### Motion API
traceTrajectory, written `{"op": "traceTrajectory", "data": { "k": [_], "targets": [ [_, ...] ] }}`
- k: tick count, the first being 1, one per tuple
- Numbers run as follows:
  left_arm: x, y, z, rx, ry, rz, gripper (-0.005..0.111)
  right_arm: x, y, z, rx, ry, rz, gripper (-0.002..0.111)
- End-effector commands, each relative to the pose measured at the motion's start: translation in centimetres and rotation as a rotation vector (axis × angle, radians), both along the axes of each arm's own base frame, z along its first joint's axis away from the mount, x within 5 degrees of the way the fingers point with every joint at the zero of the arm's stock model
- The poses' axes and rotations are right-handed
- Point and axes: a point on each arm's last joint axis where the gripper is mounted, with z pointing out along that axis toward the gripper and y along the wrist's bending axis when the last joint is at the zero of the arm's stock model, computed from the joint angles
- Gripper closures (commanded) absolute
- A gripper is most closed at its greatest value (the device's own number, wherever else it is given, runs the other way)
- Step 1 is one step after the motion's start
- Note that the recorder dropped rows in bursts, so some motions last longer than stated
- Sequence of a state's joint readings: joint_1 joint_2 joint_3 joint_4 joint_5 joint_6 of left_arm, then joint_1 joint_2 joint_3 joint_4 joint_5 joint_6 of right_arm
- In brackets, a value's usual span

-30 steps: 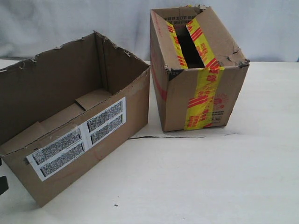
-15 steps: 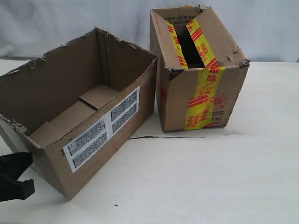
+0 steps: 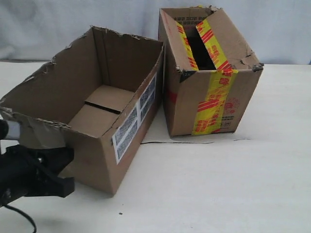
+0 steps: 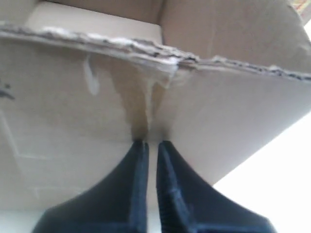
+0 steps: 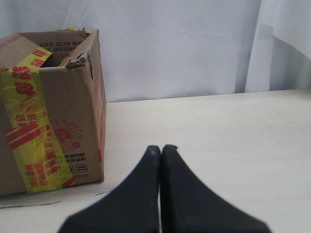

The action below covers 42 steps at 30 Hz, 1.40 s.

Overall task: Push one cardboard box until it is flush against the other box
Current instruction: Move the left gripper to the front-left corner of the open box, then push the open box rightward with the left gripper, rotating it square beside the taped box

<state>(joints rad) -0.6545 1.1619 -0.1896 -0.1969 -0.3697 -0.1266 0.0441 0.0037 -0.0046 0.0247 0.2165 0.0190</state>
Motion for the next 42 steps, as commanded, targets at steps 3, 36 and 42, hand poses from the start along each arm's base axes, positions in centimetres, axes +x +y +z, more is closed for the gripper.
{"op": "traceTrajectory", "data": {
  "k": [3, 36, 42],
  "targets": [
    [3.1, -2.6, 0.0, -0.004, -0.029, -0.013, 0.107, 0.0, 0.0, -0.1, -0.012, -0.002, 0.003, 0.109],
    [12.5, -10.6, 1.0, 0.084, -0.057, -0.122, 0.107, 0.0, 0.0, -0.1, -0.012, -0.002, 0.003, 0.109],
    [10.9, -9.5, 4.8, 0.138, -0.091, -0.177, 0.107, 0.0, 0.0, -0.1, -0.012, -0.002, 0.003, 0.109]
  ]
}}
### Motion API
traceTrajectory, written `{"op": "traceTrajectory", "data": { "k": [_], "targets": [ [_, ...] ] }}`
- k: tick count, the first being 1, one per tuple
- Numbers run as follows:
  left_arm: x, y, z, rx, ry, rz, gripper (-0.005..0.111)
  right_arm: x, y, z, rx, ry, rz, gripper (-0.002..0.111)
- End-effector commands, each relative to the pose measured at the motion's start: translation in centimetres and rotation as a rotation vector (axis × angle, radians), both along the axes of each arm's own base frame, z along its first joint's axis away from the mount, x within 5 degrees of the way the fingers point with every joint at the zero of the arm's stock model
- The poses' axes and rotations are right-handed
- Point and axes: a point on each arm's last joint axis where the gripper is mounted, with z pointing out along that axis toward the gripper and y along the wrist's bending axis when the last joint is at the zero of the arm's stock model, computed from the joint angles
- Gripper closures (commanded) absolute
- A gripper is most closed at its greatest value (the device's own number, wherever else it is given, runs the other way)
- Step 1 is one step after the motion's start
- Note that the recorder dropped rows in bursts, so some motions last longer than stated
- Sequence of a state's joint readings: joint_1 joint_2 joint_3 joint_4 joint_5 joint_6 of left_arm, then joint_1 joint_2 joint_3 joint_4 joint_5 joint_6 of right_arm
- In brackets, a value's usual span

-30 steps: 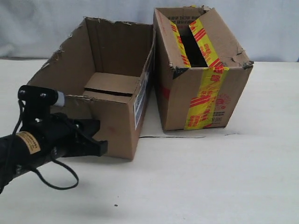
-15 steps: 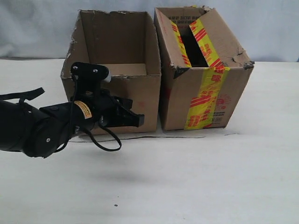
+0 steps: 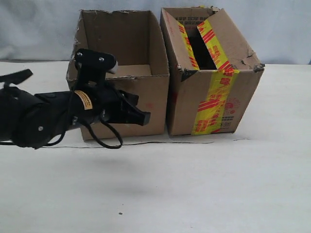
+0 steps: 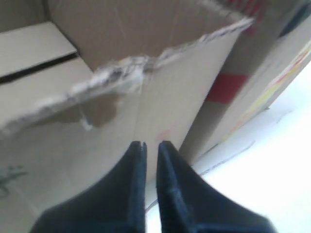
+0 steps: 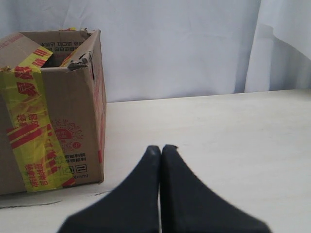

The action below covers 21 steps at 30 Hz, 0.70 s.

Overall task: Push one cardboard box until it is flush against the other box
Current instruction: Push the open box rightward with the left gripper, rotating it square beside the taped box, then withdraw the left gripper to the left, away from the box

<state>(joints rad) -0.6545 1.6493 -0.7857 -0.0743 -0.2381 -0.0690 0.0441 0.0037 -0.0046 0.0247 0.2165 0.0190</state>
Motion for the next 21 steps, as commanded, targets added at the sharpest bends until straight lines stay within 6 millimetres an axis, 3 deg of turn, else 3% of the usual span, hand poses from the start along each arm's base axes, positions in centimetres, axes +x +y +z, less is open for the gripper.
{"op": "traceTrajectory", "data": {
  "k": [1, 8, 13, 18, 21],
  "targets": [
    [-1.3, 0.5, 3.0, 0.041, -0.048, -0.060, 0.107, 0.0, 0.0, -0.1, -0.012, -0.002, 0.003, 0.109],
    [-4.9, 3.2, 7.1, 0.070, -0.108, -0.099, 0.107, 0.0, 0.0, -0.1, -0.012, -0.002, 0.003, 0.109],
    [-8.4, 6.4, 8.0, 0.012, -0.203, -0.078, 0.107, 0.0, 0.0, -0.1, -0.012, -0.002, 0.003, 0.109],
    [-13.4, 13.8, 7.5, -0.027, -0.310, 0.120, 0.107, 0.0, 0.0, -0.1, -0.012, -0.002, 0.003, 0.109],
    [-15.6, 15.9, 6.5, -0.038, -0.357, 0.202, 0.107, 0.0, 0.0, -0.1, -0.012, -0.002, 0.003, 0.109]
  ]
}}
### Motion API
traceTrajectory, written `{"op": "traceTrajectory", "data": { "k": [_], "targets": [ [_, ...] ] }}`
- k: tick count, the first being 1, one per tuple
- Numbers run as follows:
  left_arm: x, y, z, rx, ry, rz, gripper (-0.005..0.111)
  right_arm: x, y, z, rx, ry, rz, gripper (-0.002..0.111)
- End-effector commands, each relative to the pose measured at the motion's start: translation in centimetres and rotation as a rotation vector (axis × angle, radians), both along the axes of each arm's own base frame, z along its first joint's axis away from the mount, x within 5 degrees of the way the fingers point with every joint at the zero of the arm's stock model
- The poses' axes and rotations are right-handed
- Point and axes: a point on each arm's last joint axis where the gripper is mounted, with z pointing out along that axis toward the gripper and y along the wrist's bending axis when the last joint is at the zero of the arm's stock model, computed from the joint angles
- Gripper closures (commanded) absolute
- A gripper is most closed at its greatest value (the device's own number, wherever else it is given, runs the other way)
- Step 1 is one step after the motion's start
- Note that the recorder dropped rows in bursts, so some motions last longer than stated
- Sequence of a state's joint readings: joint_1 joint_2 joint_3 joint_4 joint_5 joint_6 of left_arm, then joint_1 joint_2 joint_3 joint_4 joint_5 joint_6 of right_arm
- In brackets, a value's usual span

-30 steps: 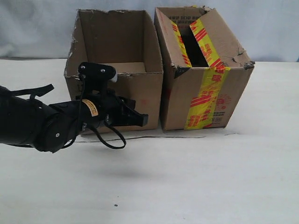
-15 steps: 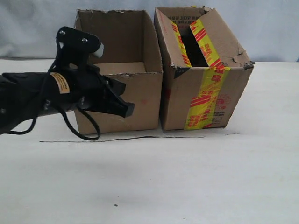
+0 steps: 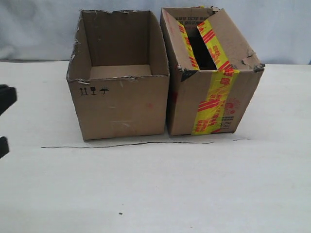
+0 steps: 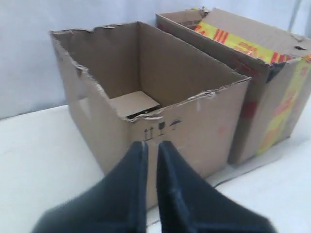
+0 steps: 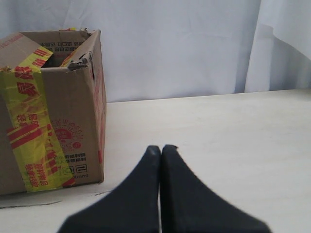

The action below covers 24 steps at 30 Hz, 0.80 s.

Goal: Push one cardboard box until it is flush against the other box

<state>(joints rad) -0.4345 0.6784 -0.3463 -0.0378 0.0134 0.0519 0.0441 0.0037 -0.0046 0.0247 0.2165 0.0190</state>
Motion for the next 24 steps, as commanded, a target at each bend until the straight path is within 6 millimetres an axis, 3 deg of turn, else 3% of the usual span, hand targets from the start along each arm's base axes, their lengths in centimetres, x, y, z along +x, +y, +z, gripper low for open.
{"op": "traceTrajectory", "data": {
  "k": [1, 8, 24],
  "targets": [
    [-3.0, 2.4, -1.3, 0.003, -0.104, 0.081, 0.107, 0.0, 0.0, -0.1, -0.012, -0.002, 0.003, 0.109],
    [-6.1, 3.7, -3.5, 0.017, -0.156, 0.102, 0.107, 0.0, 0.0, -0.1, -0.012, -0.002, 0.003, 0.109],
    [-6.4, 4.1, -3.9, 0.006, -0.206, 0.143, 0.107, 0.0, 0.0, -0.1, -0.012, -0.002, 0.003, 0.109]
  ]
}}
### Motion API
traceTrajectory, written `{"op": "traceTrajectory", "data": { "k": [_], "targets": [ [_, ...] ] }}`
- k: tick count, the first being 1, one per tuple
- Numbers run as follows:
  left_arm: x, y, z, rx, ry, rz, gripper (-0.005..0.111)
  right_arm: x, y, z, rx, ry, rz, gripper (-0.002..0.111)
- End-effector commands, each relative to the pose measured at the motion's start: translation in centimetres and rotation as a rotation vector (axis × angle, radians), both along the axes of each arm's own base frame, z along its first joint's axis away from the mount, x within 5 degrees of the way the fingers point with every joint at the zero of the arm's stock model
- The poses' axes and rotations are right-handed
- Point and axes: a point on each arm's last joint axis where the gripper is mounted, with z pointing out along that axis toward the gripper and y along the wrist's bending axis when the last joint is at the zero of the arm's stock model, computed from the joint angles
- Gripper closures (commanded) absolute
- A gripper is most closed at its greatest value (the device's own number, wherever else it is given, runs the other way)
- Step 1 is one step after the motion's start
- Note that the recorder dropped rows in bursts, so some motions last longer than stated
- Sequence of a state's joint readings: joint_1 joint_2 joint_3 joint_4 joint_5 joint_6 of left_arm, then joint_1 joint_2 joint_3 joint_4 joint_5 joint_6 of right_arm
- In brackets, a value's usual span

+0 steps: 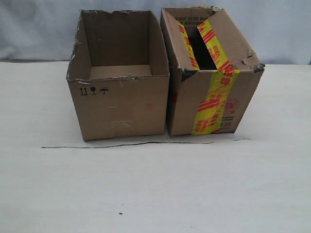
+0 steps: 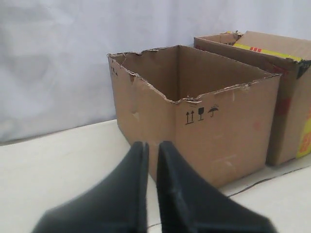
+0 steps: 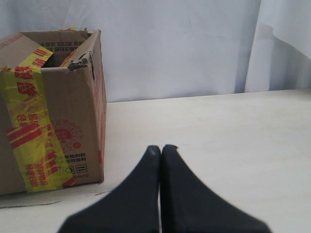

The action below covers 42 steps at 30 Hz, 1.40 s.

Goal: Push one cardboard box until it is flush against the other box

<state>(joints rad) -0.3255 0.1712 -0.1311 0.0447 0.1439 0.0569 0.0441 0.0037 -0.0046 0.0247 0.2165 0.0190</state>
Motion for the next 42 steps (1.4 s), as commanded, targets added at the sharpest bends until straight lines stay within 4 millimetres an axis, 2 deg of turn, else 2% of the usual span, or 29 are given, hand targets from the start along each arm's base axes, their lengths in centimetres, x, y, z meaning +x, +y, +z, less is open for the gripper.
{"op": "traceTrajectory", "data": {
  "k": [1, 5, 8, 12, 42],
  "targets": [
    [-0.1, 0.5, -0.9, -0.029, -0.042, 0.067, 0.107, 0.0, 0.0, -0.1, -0.012, -0.002, 0.003, 0.109],
    [-0.6, 1.6, -2.6, -0.078, -0.071, 0.227, 0.107, 0.0, 0.0, -0.1, -0.012, -0.002, 0.003, 0.109],
    [-0.8, 1.9, -2.7, -0.084, -0.103, 0.278, 0.107, 0.0, 0.0, -0.1, -0.012, -0.002, 0.003, 0.109],
    [-0.9, 2.1, -3.6, -0.062, -0.009, 0.319, 0.107, 0.0, 0.0, -0.1, -0.012, -0.002, 0.003, 0.109],
    [-0.9, 2.1, -3.7, -0.060, 0.004, 0.327, 0.107, 0.0, 0.0, -0.1, -0.012, -0.002, 0.003, 0.109]
  ]
}}
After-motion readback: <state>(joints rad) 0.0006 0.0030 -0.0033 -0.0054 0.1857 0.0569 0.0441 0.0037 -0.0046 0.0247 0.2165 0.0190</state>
